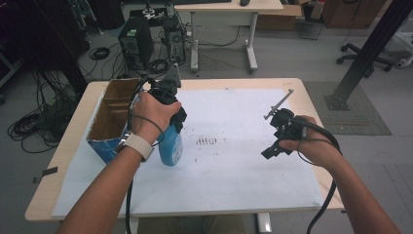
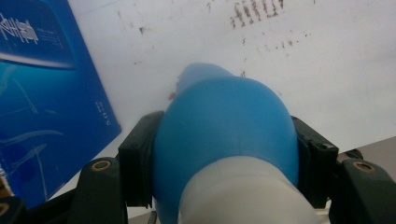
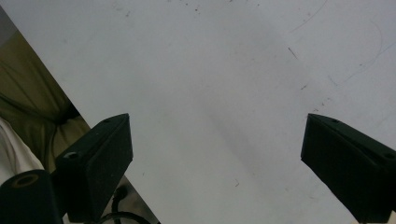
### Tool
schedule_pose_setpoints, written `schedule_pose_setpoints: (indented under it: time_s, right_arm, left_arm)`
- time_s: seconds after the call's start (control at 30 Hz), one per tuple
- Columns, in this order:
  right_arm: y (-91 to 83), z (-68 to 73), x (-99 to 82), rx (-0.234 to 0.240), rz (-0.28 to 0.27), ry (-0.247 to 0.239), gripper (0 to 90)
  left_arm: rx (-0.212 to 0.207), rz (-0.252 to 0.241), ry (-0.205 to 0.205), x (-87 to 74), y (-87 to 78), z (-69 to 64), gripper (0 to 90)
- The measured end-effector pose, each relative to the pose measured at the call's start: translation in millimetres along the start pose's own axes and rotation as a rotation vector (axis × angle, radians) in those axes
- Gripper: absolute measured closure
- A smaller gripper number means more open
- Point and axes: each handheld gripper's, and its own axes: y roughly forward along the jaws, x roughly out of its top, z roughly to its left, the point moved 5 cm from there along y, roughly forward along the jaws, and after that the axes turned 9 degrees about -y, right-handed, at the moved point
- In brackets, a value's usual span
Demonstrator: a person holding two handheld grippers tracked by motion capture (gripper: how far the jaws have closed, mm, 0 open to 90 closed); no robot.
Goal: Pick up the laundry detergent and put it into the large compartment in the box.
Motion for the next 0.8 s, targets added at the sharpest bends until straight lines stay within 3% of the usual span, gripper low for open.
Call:
schedule_pose_setpoints:
  time_s: [0.47, 0.8]
  right_arm:
    - [0.9, 0.4, 2.3, 0.002, 0.002, -0.004, 9.1]
    - [4.6, 1.1, 6.1, 0.008, 0.0, -0.013, 9.1]
  left_arm:
    - [0.004, -0.018, -0.002, 0.9, -26.7, -1.3, 37.3]
    - [0.007, -0.04, -0.01, 2.0, -56.7, 0.9, 37.4]
